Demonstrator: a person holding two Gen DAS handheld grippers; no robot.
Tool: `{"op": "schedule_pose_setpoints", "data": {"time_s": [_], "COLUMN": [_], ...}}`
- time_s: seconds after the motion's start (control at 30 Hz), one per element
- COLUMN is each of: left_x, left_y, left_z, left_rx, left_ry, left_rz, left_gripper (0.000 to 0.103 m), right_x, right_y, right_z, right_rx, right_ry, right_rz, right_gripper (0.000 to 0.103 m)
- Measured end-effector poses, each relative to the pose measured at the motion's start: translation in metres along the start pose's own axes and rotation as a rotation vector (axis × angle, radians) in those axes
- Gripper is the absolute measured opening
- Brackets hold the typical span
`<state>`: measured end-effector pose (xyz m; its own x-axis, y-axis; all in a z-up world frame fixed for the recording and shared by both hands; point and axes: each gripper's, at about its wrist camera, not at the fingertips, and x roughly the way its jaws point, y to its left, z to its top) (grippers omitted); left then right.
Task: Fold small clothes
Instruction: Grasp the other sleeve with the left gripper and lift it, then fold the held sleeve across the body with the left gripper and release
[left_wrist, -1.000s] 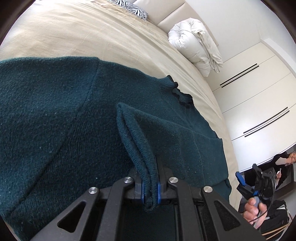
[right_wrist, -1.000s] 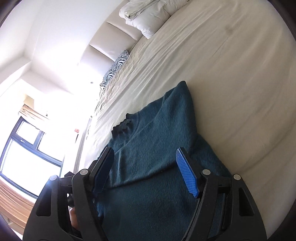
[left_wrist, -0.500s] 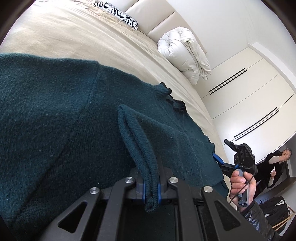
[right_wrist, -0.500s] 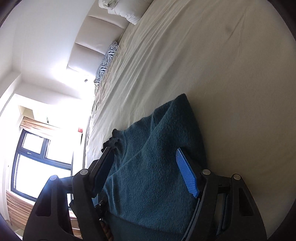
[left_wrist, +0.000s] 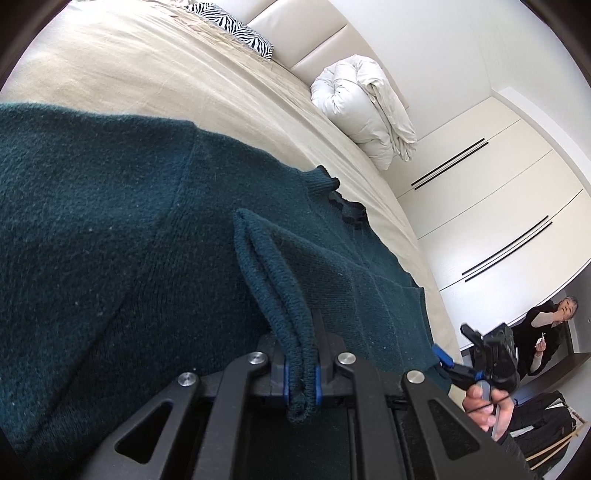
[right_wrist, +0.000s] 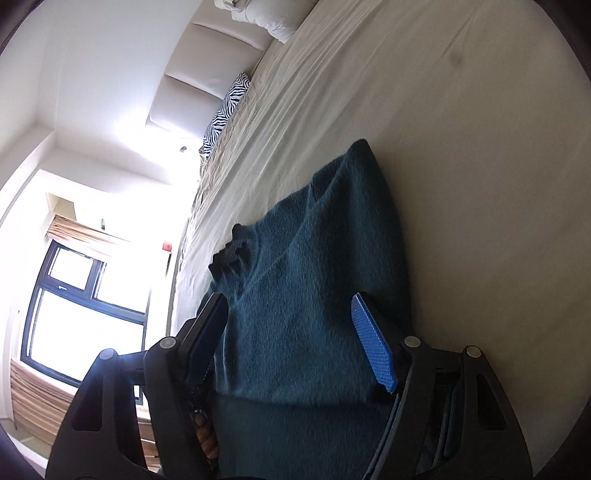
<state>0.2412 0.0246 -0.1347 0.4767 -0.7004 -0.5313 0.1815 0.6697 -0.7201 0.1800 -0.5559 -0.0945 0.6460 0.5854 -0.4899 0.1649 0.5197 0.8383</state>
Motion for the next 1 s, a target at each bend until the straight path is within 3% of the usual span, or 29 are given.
{"op": "schedule_pose_setpoints", "data": {"time_s": [0.03, 0.07, 0.1, 0.2, 0.3, 0.4, 0.47, 0.53, 0.63, 0.77, 0.9, 0.97, 1.0], "left_x": [-0.005, -0.014, -0.028, -0.091, -0.164, -0.233, -0.273, -0.305, -0.341, -0.352, -0.35, -0.351, -0.352], "left_y": [-0.004, -0.012, -0.021, -0.033, -0.007, 0.051, 0.093, 0.13, 0.16, 0.184, 0.19, 0.195, 0.199], "left_z": [0.001, -0.001, -0.004, -0.02, -0.04, -0.06, -0.072, -0.082, -0.094, -0.096, -0.083, -0.068, -0.06], "left_rx": [0.014, 0.044, 0.075, 0.086, -0.033, -0.26, -0.428, -0.579, -0.735, -0.849, -0.893, -0.887, -0.885], "left_ry": [0.011, 0.013, -0.003, -0.116, -0.255, -0.399, -0.493, -0.567, -0.696, -0.761, -0.796, -0.801, -0.788], "left_rz": [0.008, 0.028, 0.05, 0.034, 0.042, 0.083, 0.111, 0.125, 0.098, 0.087, 0.129, 0.15, 0.167], "left_gripper": [0.019, 0.038, 0.064, 0.096, 0.098, 0.098, 0.097, 0.091, 0.09, 0.09, 0.089, 0.083, 0.072], "right_x": [-0.012, -0.028, -0.048, -0.103, -0.138, -0.143, -0.137, -0.13, -0.113, -0.108, -0.112, -0.114, -0.112], "right_y": [0.003, 0.009, 0.013, 0.028, 0.039, 0.044, 0.051, 0.061, 0.09, 0.116, 0.133, 0.137, 0.139], "right_z": [-0.014, -0.028, -0.047, -0.099, -0.148, -0.184, -0.2, -0.219, -0.231, -0.247, -0.262, -0.263, -0.263], "right_rx": [0.0, -0.004, -0.01, -0.027, -0.05, -0.034, -0.025, -0.034, -0.055, -0.085, -0.111, -0.116, -0.12], "right_ry": [-0.008, -0.038, -0.072, -0.147, -0.174, -0.154, -0.127, -0.104, -0.08, -0.065, -0.062, -0.063, -0.066], "right_rz": [-0.027, -0.035, -0.021, 0.027, 0.027, 0.016, 0.028, 0.041, 0.054, 0.048, 0.034, 0.031, 0.03], "right_gripper": [0.069, 0.07, 0.07, 0.07, 0.07, 0.07, 0.07, 0.07, 0.07, 0.07, 0.07, 0.07, 0.07]}}
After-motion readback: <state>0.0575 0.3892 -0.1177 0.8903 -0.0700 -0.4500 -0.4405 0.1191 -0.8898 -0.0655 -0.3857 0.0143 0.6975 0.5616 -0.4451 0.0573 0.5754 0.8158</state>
